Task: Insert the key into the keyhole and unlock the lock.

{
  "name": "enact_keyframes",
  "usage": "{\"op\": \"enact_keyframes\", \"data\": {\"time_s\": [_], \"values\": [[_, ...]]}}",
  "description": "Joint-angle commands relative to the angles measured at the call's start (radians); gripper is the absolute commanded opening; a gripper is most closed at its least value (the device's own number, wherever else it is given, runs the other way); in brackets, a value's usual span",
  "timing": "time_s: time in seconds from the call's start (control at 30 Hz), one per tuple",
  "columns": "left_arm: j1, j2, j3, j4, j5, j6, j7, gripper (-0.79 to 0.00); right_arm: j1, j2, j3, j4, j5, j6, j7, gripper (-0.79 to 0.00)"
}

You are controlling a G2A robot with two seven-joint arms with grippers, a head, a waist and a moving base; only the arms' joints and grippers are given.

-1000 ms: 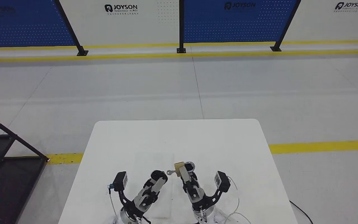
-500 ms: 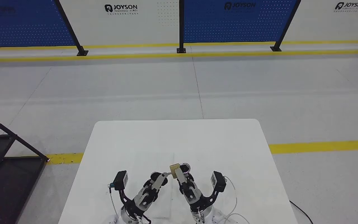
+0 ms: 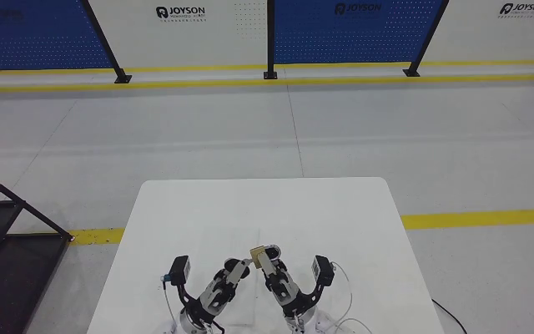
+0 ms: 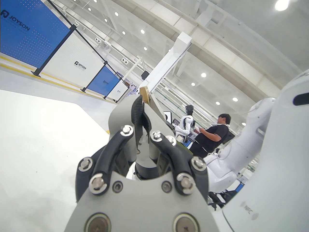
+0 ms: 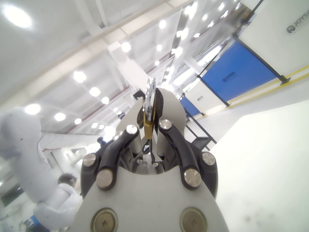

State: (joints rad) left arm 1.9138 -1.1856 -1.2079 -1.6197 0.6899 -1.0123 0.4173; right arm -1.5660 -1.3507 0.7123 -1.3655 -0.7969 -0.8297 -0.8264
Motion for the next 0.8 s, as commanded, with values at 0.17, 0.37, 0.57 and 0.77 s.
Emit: {"op": "enact_keyframes", "data": {"time_s": [0.17,0.37,0.57,0.77], "values": [[-0.004,-0.004,0.004,0.008,0.021,0.004,0.014,-0.785,-0.005,0.0,0.005,-0.002,-0.006,-0.003,0.016,-0.785],[-0.007,-0.007,0.006,0.013,0.032,0.004,0.02,-0.785,-0.008,-0.001,0.009,-0.004,-0.011,-0.002,0.023,-0.785],[-0.006,-0.008,0.004,0.015,0.04,0.0,0.029,-0.785,-0.009,-0.001,0.011,-0.003,-0.013,0.001,0.032,-0.785],[-0.003,-0.008,-0.005,0.02,0.043,0.0,0.039,-0.73,-0.013,-0.001,0.016,-0.007,-0.013,-0.002,0.027,-0.785]]}}
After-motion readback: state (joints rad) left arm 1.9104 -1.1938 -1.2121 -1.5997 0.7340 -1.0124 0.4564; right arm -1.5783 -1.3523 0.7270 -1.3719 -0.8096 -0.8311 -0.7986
